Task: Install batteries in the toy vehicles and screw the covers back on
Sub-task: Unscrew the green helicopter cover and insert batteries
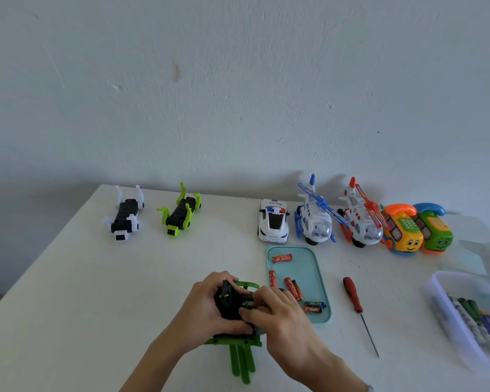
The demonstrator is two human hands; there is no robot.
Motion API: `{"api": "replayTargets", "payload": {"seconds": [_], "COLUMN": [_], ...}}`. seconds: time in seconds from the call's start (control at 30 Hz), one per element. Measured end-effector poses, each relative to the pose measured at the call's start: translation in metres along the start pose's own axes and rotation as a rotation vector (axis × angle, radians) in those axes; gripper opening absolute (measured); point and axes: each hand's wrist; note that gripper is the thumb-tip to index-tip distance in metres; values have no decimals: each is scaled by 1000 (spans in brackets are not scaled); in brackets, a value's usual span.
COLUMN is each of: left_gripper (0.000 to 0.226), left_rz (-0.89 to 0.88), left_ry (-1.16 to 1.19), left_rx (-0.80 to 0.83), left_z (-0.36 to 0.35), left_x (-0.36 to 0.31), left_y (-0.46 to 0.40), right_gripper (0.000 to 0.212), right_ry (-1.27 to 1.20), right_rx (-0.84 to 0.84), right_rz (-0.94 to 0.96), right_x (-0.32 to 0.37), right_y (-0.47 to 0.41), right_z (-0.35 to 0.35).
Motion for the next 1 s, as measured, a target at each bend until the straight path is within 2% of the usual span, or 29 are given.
{"api": "replayTargets", "payload": {"seconds": [0.1,0.23,0.27,0.3,0.37,0.43,0.57,0.7,1.0], "left_gripper": [51,52,54,57,64,70,75,53,33], "left_rz": [-9,15,28,32,-9,-105,-219,-372,-394], "left_ry": [16,-20,-28,-63,-245,-451,-614,-738,-788], "left_rx": [-5,4,15,27,32,4,-12,-60,-20], "left_z": [0,-2,-2,-1,0,-1,-7,-15,-24], "left_x": [1,4,4,5,6,6,4,6,0], "left_y": [0,3,3,3,3,3,2,-1,-1], "right_gripper": [28,21,28,40,66,80,82,81,80], "right_ry": [-77,-741,-802,-806,-783,-768,-773,-846,-909], "right_rx": [-50,-251,-295,-290,-174,-96,-144,-164,-197], "right_rz": [-31,-336,-374,-389,-418,-462,-599,-644,-649], "right_x": [-2,-5,-6,-8,-12,-14,-9,-9,-13], "right_y": [0,7,11,13,18,22,22,23,25], "right_z": [-2,14,19,22,22,15,5,1,-3]}}
Point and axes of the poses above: each hand's wrist, its own y-axis away from the middle knuckle, its own z-axis out of the back of the hand, x = y × z, and after that the axes turned 2 degrees about x, right-handed
